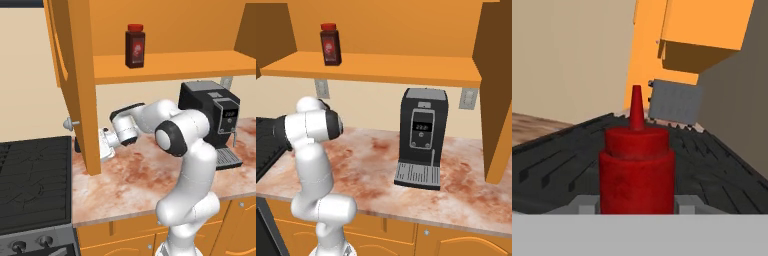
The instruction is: Collect the paprika, ketchup, and shaker from the cabinet and place them next to the stove.
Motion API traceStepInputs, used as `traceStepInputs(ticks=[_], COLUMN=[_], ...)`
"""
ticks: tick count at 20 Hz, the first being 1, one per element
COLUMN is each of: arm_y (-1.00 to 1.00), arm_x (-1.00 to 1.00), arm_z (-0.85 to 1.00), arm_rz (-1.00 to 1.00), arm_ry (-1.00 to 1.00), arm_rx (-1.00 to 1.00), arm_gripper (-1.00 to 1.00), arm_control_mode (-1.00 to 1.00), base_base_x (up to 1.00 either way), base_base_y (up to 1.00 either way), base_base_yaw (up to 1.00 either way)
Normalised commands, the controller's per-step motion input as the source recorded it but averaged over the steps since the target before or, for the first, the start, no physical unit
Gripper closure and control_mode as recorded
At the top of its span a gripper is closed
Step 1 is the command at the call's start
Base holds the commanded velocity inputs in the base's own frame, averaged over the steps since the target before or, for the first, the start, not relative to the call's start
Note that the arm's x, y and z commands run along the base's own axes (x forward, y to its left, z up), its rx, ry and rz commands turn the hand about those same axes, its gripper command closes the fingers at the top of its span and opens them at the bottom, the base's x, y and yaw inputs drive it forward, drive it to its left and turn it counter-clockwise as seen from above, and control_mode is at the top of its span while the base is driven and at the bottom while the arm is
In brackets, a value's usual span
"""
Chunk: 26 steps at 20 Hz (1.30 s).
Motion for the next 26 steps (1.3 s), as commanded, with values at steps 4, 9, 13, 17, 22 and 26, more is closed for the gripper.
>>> traceStepInputs(ticks=[4, 9, 13, 17, 22, 26], arm_y=[0.26, 0.29, 0.35, 0.3, 0.28, 0.03], arm_x=[0.4, 0.35, 0.29, 0.32, 0.04, -0.42], arm_z=[-0.29, -0.38, -0.38, -0.33, -0.38, -0.37], arm_rz=[0.01, 0.01, 0.04, 0.02, 0.03, 0.0], arm_ry=[0.02, 0.01, 0.0, 0.0, -0.04, -0.14], arm_rx=[0.05, 0.02, 0.0, 0.0, 0.0, 0.0], arm_gripper=[1.0, 1.0, 1.0, 1.0, 1.0, 1.0], arm_control_mode=[-1.0, -1.0, -1.0, -1.0, -1.0, -1.0], base_base_x=[0.0, 0.0, 0.0, 0.0, 0.0, 0.0], base_base_y=[0.0, 0.0, 0.0, 0.0, 0.0, 0.0], base_base_yaw=[0.0, 0.0, 0.0, 0.0, 0.0, 0.0])
